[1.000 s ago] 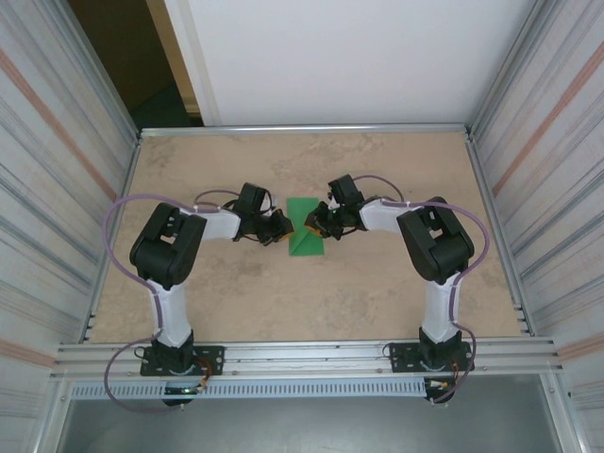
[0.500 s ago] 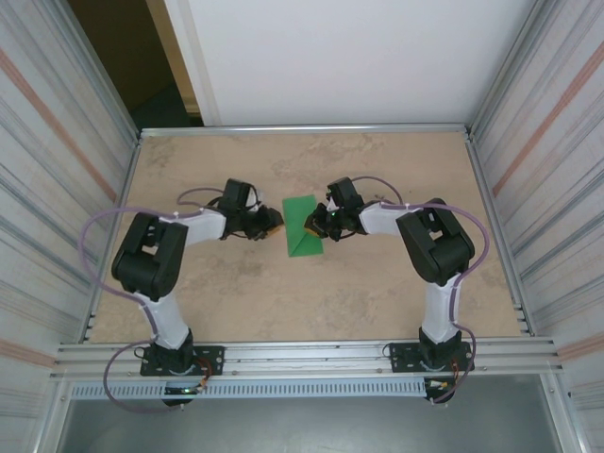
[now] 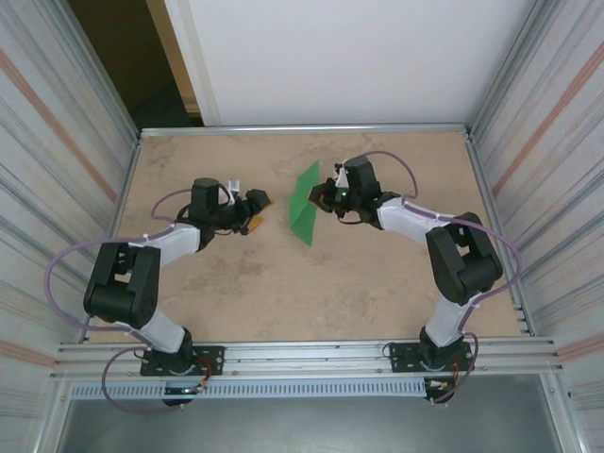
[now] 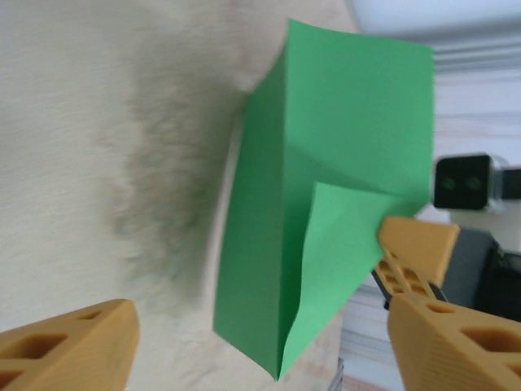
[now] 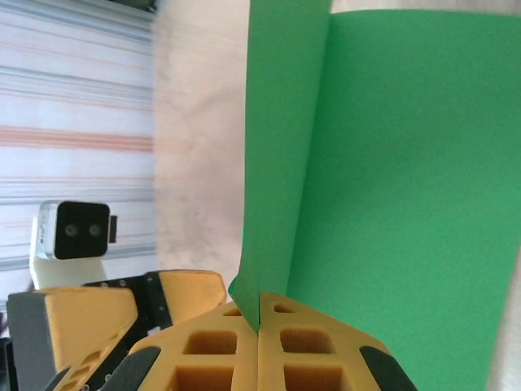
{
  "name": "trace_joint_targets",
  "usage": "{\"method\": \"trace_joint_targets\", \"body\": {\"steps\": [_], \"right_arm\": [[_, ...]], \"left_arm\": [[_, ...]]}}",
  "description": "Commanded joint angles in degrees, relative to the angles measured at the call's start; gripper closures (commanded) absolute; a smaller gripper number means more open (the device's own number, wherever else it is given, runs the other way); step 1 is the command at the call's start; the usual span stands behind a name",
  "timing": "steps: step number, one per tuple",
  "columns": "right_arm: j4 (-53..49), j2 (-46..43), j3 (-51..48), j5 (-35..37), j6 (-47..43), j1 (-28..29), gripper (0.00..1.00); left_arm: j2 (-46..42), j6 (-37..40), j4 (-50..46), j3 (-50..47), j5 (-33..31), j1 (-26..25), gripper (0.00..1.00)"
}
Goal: Fold a paper plane with a square sheet of paper (pick it up from the middle)
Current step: Pick up the paper from the center of the table, then turn over the paper at the center of the table.
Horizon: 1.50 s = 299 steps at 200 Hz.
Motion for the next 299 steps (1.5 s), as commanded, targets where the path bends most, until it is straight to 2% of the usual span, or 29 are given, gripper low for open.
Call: {"method": "trace_joint_targets", "body": {"steps": [1, 23, 54, 74, 133, 152, 199, 243, 273, 299], "right_arm": [[3.75, -3.05, 2.12, -4.97, 1.08, -1.66, 0.94], [5.01, -3.98, 3.89, -8.48, 2.74, -2.89, 0.94], [11.04, -4.25, 4.28, -13.56, 7.76, -4.03, 0.92], [14.04, -3.99, 4.48, -16.32, 9.85, -3.99, 0.92], [14.2, -4.51, 3.91, -19.09, 10.13, -4.12, 0.9], [14.14, -4.93, 3.38, -19.1, 10.13, -4.48, 0.9], [13.42, -5.25, 2.51, -19.02, 10.13, -5.03, 0.89], [12.48, -5.39, 2.44, -18.95, 9.98, -4.95, 0.86], [9.85, -6.07, 2.64, -18.42, 8.54, -4.91, 0.78], [5.06, -7.48, 2.75, -16.55, 5.98, -5.22, 0.64]], "left_arm": [[-2.75, -3.6, 10.93, 0.37, 5.96, -0.19, 0.14], [-2.94, -4.22, 13.27, 3.03, 8.85, -1.73, 0.14], [-3.24, -3.81, 12.9, 6.11, 8.01, -4.64, 0.08], [-1.65, -3.48, 10.4, 8.51, 8.06, -5.62, 0.08], [2.24, -7.54, 14.58, 11.89, 9.41, -7.16, 0.16], [2.99, -9.5, 17.71, 11.3, 9.41, -7.29, 0.22], [2.76, -10.2, 18.46, 10.38, 8.92, -7.16, 0.47], [1.98, -9.36, 18.02, 9.88, 8.26, -7.07, 0.61], [1.87, -8.73, 17.13, 9.78, 7.61, -7.04, 0.75], [2.04, -7.7, 15.7, 9.87, 7.32, -6.83, 0.85]]}}
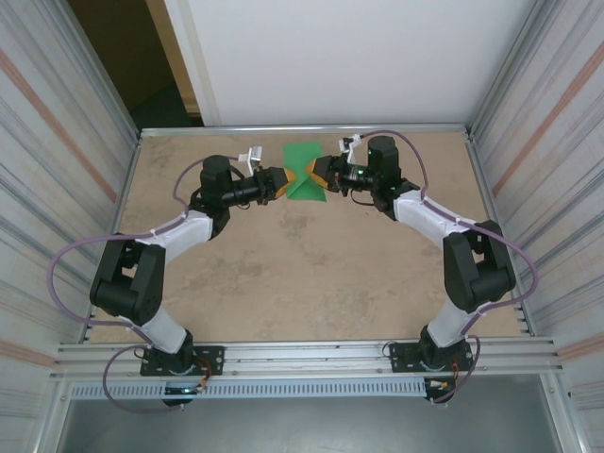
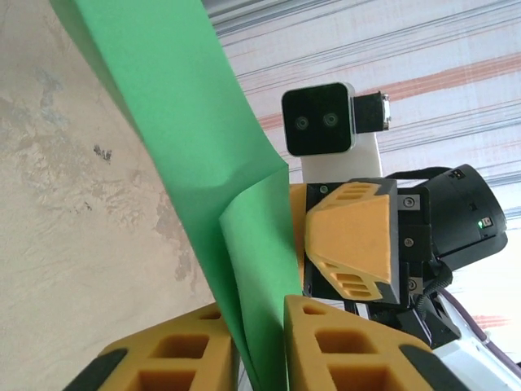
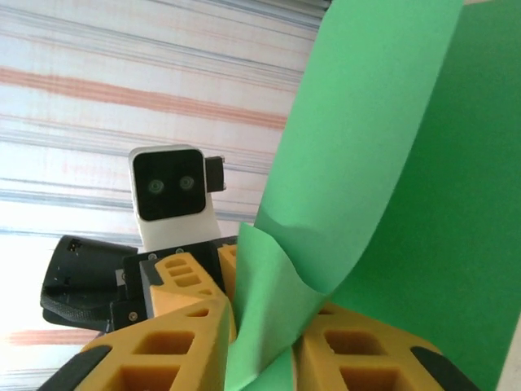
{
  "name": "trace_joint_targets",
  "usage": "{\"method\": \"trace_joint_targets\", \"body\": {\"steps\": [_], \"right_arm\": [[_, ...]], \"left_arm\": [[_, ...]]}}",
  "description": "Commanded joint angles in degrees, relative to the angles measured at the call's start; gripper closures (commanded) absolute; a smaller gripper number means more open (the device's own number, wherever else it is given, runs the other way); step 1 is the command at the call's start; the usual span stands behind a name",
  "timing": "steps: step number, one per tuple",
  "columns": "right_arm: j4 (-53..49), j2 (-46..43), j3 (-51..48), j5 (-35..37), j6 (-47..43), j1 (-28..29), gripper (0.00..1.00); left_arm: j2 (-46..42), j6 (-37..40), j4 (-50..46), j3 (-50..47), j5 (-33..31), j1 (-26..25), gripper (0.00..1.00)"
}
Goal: Fold a paper plane with a square sheet of paper (pick it up from the middle)
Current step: Turn over the paper at the center of the table.
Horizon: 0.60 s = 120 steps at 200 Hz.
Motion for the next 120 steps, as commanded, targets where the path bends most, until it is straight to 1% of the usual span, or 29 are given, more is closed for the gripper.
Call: {"method": "trace_joint_targets", "body": {"steps": [1, 24, 42, 56, 66, 77, 90, 100, 112, 120], "right_arm": [[-4.74, -3.49, -0.12, 1.31, -2.84, -0.57, 0.64], [-8.48, -4.93, -0.76, 3.19, -4.73, -1.57, 0.57], [-12.6, -6.23, -1.42, 5.64, -6.45, -3.06, 0.51], [-16.63, -7.71, -2.13, 8.65, -8.37, -4.26, 0.47], [-19.86, -9.04, -2.7, 11.68, -9.92, -5.04, 0.46], [-22.8, -10.64, -3.11, 14.92, -11.7, -5.98, 0.44], [-27.29, -12.34, -2.62, 19.0, -14.85, -6.29, 0.42], [-30.56, -13.49, -2.07, 22.49, -17.03, -6.26, 0.41], [-33.42, -14.57, -1.63, 26.09, -19.11, -6.22, 0.39], [-34.87, -15.19, -1.55, 28.3, -20.18, -6.17, 0.38]], "left_arm": [[-0.82, 1.92, -0.74, -0.23, -0.26, 0.11, 0.85], [-0.82, 3.19, -2.3, -0.23, -0.69, 0.28, 0.89], [-1.42, 5.93, -5.86, -0.23, -1.47, 0.67, 0.91], [-2.44, 9.91, -11.38, 0.14, -2.78, 0.87, 0.92], [-3.56, 14.09, -16.66, 0.84, -4.59, 0.96, 0.92], [-4.84, 19.59, -24.85, 1.95, -7.5, 0.83, 0.93], [-6.39, 26.98, -34.32, 3.89, -12.37, 0.32, 0.93], [-7.09, 33.28, -42.21, 6.27, -17.88, -0.79, 0.93], [-7.19, 40.34, -51.93, 10.0, -26.09, -2.78, 0.93], [-6.81, 44.77, -57.48, 12.76, -32.63, -4.48, 0.93]]}}
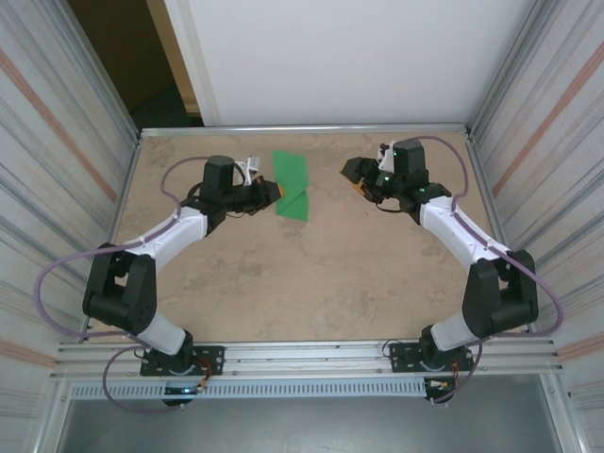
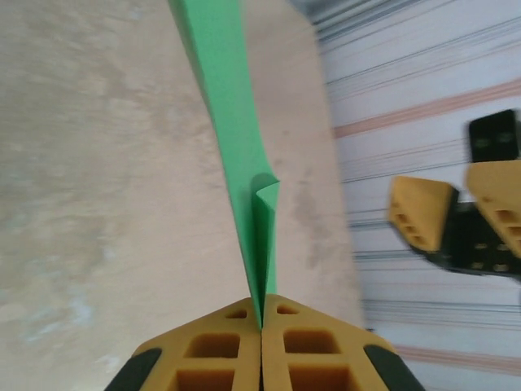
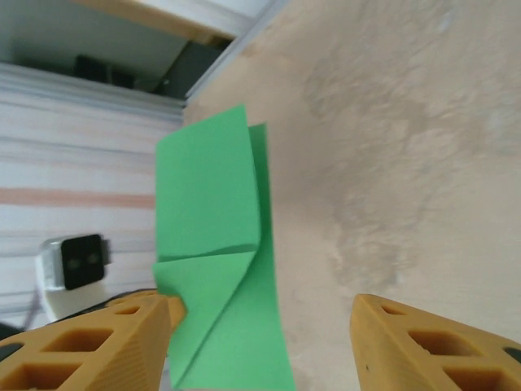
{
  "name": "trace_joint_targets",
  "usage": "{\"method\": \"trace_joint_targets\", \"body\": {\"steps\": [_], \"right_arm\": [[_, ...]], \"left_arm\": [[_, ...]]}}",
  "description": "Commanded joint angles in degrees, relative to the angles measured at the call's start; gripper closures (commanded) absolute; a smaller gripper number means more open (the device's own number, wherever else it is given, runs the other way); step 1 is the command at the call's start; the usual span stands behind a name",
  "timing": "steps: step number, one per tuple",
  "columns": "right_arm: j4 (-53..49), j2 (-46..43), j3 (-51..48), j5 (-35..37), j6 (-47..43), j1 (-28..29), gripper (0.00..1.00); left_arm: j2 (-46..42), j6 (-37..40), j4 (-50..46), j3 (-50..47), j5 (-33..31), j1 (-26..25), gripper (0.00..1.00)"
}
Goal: Fold a paper plane with a square sheet of paper (pick it up from the middle)
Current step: Turn over the paper at the center of the table.
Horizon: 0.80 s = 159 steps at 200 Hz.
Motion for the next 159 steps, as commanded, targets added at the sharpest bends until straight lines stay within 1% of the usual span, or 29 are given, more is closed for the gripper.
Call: {"method": "trace_joint_targets", "body": {"steps": [1, 18, 44, 61, 78, 104, 136, 156, 159], "right_arm": [[-9.15, -3.5, 1.15, 10.18, -7.03, 0.16, 0.38], [-9.84, -5.08, 0.38, 13.84, -8.61, 0.23, 0.35], [-11.11, -6.25, 0.08, 17.54, -9.51, 0.14, 0.34], [-11.87, -6.49, 0.12, 19.22, -9.52, 0.14, 0.34], [-12.81, -6.59, -0.05, 21.14, -9.26, 0.05, 0.34], [-13.99, -7.18, -1.03, 23.51, -8.13, -0.43, 0.34], [-14.66, -8.42, -2.58, 24.34, -7.1, -1.42, 0.35], [-15.04, -8.99, -3.12, 24.81, -6.86, -1.78, 0.35], [-15.05, -9.05, -3.13, 24.84, -6.87, -1.91, 0.35]], "left_arm": [[-2.54, 19.56, -23.07, 7.79, -18.96, -4.05, 0.93], [-0.29, 25.15, -31.81, 12.97, -31.39, -7.22, 0.93], [4.66, 29.11, -40.31, 19.53, -48.39, -11.58, 0.93], [8.48, 30.84, -44.1, 23.5, -57.95, -14.45, 0.93], [12.91, 32.0, -47.29, 27.35, -64.88, -17.07, 0.93], [19.9, 32.98, -50.35, 31.82, -71.05, -20.4, 0.93], [28.17, 32.46, -53.43, 37.22, -74.81, -23.65, 0.93], [31.39, 32.63, -54.21, 40.12, -75.66, -25.85, 0.93], [33.21, 32.51, -54.46, 40.63, -75.76, -26.14, 0.93]]}}
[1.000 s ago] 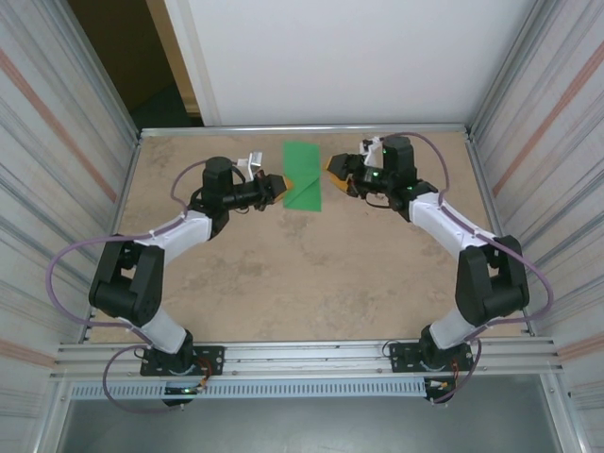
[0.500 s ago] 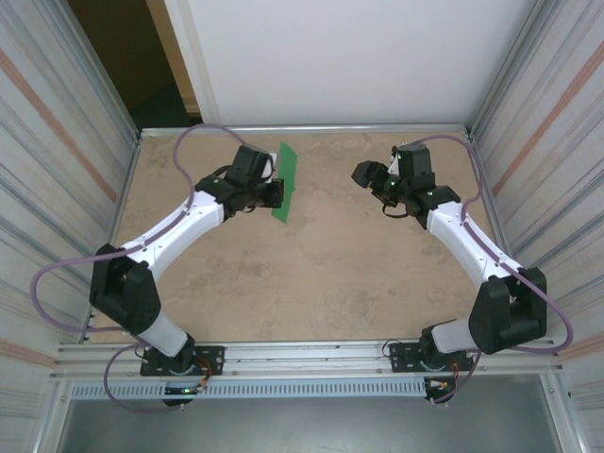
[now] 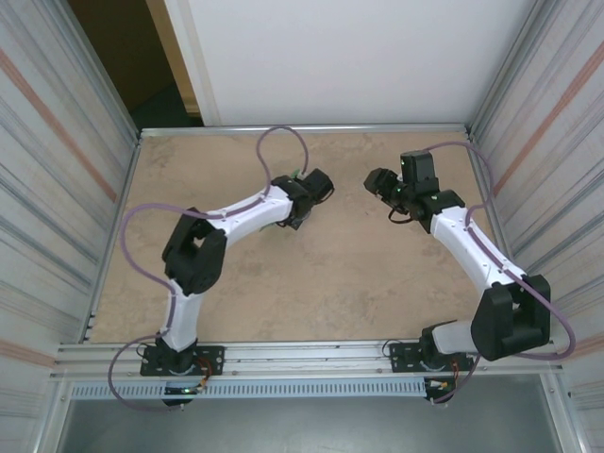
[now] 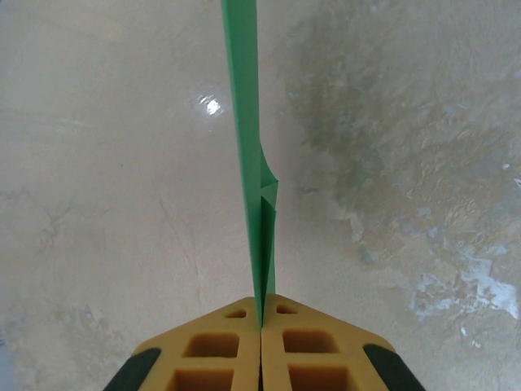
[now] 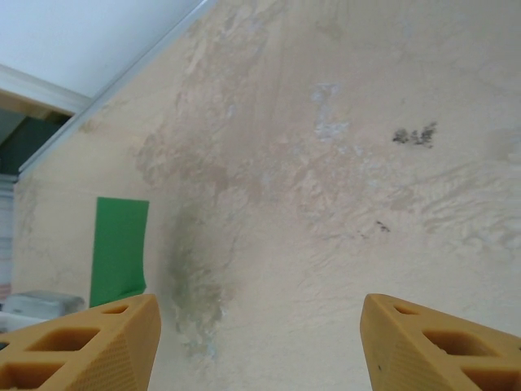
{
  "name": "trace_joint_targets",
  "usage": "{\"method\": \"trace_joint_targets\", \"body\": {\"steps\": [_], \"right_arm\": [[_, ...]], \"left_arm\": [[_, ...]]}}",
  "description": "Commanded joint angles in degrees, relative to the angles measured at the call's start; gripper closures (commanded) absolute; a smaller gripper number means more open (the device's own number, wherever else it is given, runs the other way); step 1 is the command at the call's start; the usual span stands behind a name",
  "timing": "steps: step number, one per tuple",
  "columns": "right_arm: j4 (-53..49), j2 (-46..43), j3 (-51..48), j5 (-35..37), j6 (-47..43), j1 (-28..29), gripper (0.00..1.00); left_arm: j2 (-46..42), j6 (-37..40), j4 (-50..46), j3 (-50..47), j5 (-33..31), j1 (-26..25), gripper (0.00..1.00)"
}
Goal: Fold a paper plane with a square sheet of paper (pick it up from the middle)
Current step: Turn over the paper at the center of the table.
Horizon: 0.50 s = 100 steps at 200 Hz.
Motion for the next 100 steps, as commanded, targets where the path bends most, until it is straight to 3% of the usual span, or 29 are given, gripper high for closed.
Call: {"method": "trace_joint_targets", "body": {"steps": [1, 45, 78, 100], "right_arm": [[-1.54, -2.05, -0.85, 2.05, 0.53, -0.67, 0.35], [-2.12, -2.57, -1.66, 2.53, 1.58, -1.4, 0.35], [-2.31, -2.98, -1.88, 2.49, 2.33, -2.27, 0.35], [-2.51, -3.08, -1.9, 2.17, 2.38, -2.54, 0.35]], "left_arm": [[3.74, 0.59, -4.25, 4.26, -5.58, -2.28, 0.93], [8.67, -0.35, -5.58, 8.27, 0.05, -4.72, 0.84], [8.85, -3.4, -2.19, 8.11, 16.04, -4.73, 0.77], [8.49, -5.87, -0.29, 7.56, 23.31, -3.53, 0.73]]}}
